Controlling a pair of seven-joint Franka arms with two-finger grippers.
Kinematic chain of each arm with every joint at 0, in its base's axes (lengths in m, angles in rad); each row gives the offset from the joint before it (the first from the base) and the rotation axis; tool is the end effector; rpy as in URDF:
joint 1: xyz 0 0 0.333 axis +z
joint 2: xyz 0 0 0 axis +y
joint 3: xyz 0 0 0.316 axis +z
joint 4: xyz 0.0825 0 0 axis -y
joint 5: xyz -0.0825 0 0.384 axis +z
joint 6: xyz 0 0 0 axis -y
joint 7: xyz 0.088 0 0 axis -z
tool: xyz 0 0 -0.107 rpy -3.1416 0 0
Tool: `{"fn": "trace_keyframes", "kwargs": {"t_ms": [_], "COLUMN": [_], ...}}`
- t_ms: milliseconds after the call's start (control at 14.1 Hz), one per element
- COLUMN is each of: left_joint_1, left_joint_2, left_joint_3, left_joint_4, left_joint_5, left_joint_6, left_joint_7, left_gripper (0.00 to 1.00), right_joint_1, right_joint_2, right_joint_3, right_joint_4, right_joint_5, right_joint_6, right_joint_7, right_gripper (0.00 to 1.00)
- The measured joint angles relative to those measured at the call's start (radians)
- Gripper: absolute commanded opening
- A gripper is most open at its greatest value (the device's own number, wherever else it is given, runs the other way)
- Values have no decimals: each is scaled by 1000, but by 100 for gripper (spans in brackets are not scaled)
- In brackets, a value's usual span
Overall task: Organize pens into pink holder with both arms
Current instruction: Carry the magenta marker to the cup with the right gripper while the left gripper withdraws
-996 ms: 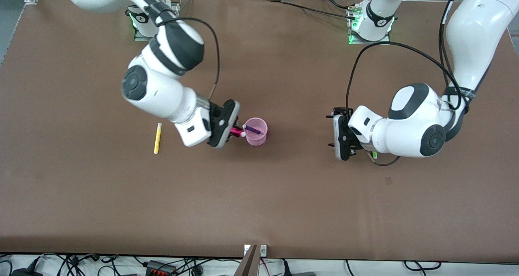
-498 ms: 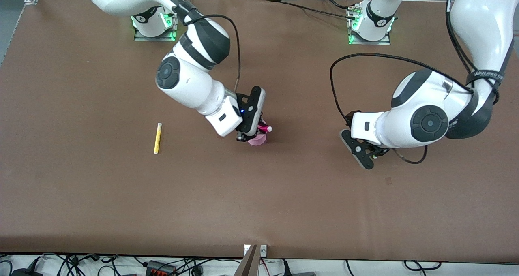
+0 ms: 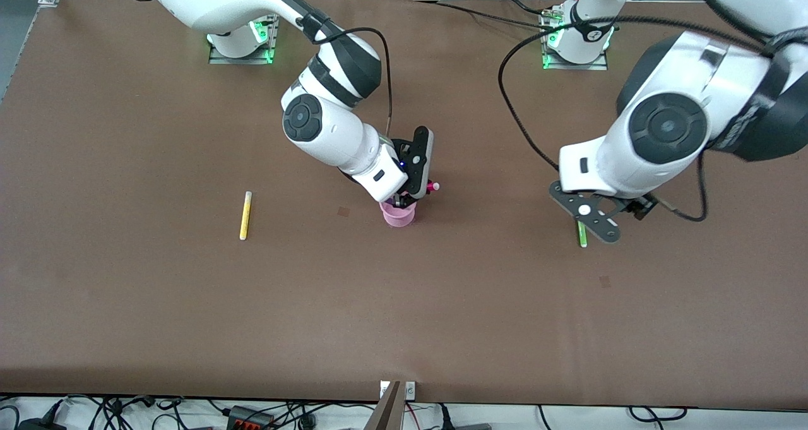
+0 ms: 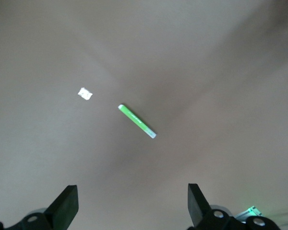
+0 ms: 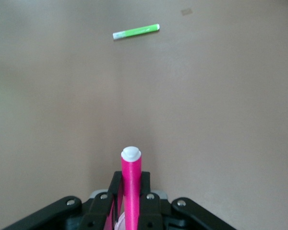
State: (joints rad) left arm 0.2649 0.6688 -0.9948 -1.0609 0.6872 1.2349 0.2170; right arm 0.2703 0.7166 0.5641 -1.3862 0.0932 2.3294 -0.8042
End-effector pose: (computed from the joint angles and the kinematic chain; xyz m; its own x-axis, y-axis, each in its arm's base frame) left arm 0.6423 -0.1860 0.5329 0.7140 -0.6477 -0.2658 -0.6861 -0.7229 -0.0817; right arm 0.5752 0.4843 0.3689 0.1690 0.8561 0.4883 0.9852 -0.1317 -0.1101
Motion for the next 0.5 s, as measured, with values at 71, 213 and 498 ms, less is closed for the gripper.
{"fn": "trace_keyframes", "kwargs": {"t_ms": [71, 213, 498], "left_joint_1": [1, -29, -218], "left_joint_2": [-12, -63, -214], "left_joint_3": [12, 103, 535], "left_joint_4": [28, 64, 51], "left_joint_5": [0, -31, -365], "left_joint_6": [0, 0, 9], "left_joint_7": [-5, -47, -153], "left_gripper": [100, 100, 100], "right_joint_1": [0, 7, 16], "right_joint_2": [6, 14, 18], "right_joint_3": [-1, -1, -1], "right_joint_4": [-2, -2, -14], "right_joint_5": [0, -1, -2], "right_joint_6": [0, 0, 0], "right_joint_7": [-9, -17, -17], "right_gripper": [0, 0, 0]}}
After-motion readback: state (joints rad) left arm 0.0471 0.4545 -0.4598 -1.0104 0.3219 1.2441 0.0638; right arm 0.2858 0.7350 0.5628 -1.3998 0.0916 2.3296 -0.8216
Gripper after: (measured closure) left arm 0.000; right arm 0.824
